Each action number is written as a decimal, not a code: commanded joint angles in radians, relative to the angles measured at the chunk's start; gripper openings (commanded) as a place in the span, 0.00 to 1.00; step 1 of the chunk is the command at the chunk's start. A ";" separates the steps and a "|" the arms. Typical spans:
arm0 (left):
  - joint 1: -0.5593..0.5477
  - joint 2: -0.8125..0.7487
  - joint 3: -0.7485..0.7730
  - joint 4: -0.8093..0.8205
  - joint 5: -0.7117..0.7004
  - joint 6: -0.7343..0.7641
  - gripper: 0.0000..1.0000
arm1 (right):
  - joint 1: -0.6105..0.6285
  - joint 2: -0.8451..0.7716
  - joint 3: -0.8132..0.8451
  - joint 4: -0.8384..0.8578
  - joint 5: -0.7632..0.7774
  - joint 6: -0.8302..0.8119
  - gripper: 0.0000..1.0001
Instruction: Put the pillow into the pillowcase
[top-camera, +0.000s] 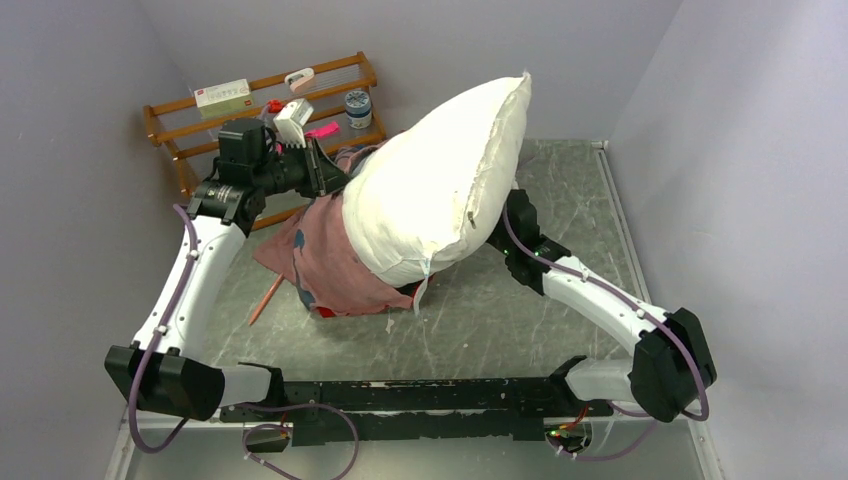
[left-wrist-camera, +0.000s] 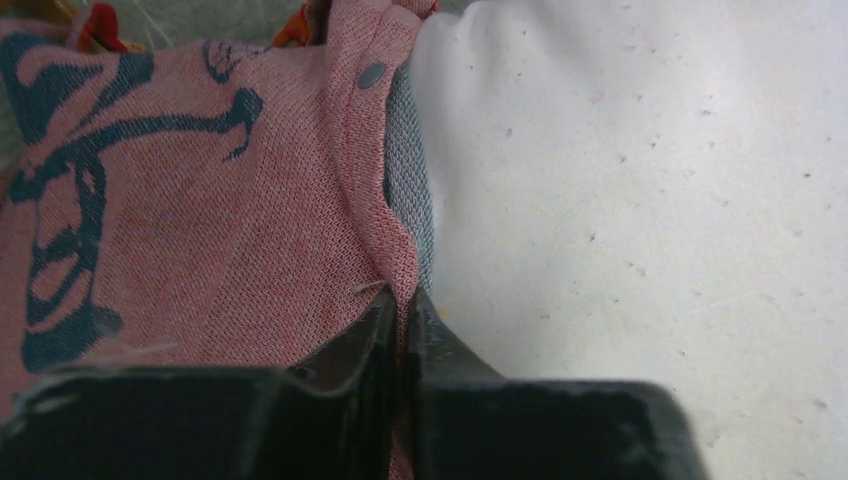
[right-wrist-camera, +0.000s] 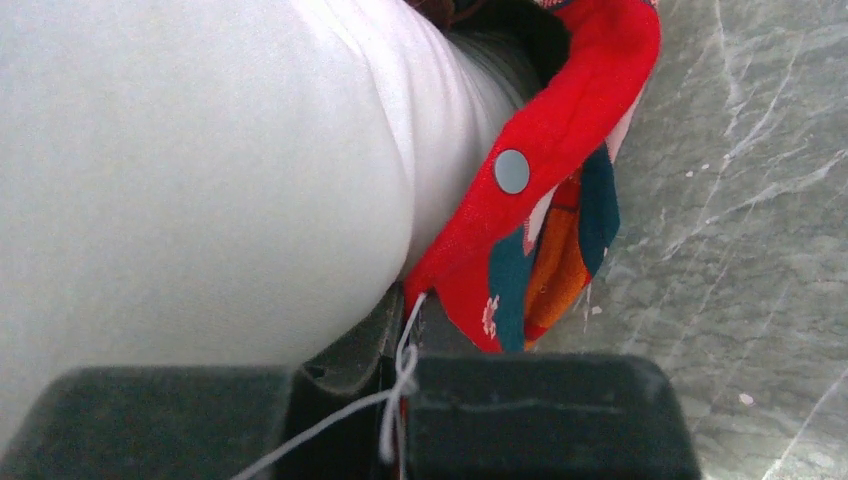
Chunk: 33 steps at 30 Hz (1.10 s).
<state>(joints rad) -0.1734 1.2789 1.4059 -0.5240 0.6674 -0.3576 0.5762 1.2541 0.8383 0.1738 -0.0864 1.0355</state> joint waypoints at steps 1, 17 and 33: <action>0.002 -0.008 0.074 0.030 -0.027 0.004 0.05 | 0.007 -0.007 0.117 0.021 0.056 -0.021 0.00; 0.002 -0.045 0.101 0.932 0.188 -0.869 0.05 | -0.146 -0.028 0.672 -0.167 0.255 -0.047 0.00; -0.004 0.031 0.273 0.933 0.108 -0.923 0.05 | -0.154 -0.088 0.770 -0.205 0.293 -0.030 0.00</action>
<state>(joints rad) -0.1734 1.4803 1.7386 0.2592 0.8101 -1.2350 0.4328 1.1248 1.3682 -0.1783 0.0299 1.1107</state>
